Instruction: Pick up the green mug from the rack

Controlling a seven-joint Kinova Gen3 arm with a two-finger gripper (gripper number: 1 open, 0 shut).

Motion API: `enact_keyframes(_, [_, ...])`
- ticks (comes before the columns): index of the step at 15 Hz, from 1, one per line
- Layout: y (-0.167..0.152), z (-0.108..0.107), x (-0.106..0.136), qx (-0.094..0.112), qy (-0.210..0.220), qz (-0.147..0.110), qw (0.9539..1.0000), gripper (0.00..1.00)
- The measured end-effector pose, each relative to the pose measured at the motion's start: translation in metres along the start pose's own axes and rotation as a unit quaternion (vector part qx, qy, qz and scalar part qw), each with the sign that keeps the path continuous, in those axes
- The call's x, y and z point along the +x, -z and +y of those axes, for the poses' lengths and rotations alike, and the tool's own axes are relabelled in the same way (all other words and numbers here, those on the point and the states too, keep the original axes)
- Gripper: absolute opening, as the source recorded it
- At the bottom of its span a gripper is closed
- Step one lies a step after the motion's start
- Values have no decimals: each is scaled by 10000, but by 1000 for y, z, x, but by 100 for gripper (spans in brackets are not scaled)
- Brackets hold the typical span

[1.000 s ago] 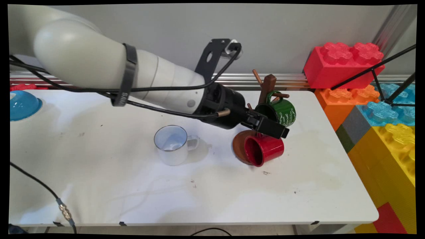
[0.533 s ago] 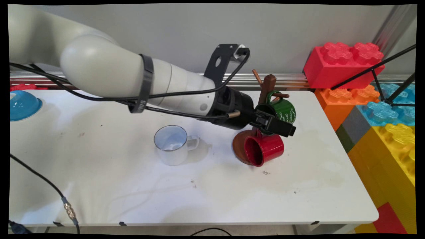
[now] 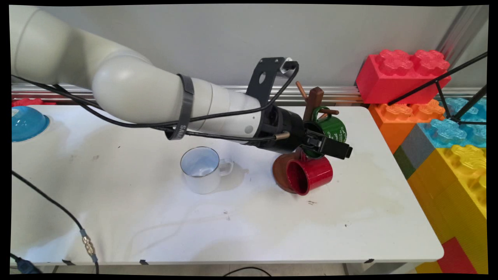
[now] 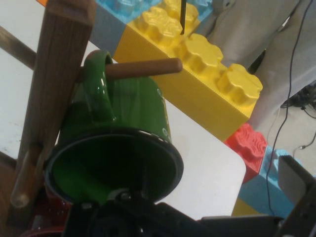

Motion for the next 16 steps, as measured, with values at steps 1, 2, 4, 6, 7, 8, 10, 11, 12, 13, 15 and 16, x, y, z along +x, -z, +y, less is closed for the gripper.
enact_keyframes(1, [-2, 0, -1, -5, 23, 13, 10000, 100])
enact_keyframes(2, [-3, 0, -1, -9, 40, 23, 10000, 100])
enact_keyframes(4, [-5, 0, -2, -17, 83, 47, 10000, 100])
enact_keyframes(6, [-9, -1, -3, -26, 135, 78, 9999, 100])
enact_keyframes(7, [-10, -1, -4, -25, 162, 92, 9998, 100])
enact_keyframes(8, [-11, -1, -4, -22, 182, 105, 9998, 100])
enact_keyframes(10, [-13, -2, -5, -10, 216, 129, 9997, 100])
enact_keyframes(11, [-13, -2, -5, -7, 228, 138, 9996, 100])
enact_keyframes(12, [-14, -2, -6, -4, 244, 152, 9996, 100])
enact_keyframes(13, [-15, -2, -6, 0, 262, 171, 9995, 100])
enact_keyframes(15, [-17, -2, -7, 0, 294, 208, 9994, 100])
enact_keyframes(16, [-18, -2, -7, -3, 307, 223, 9993, 100])
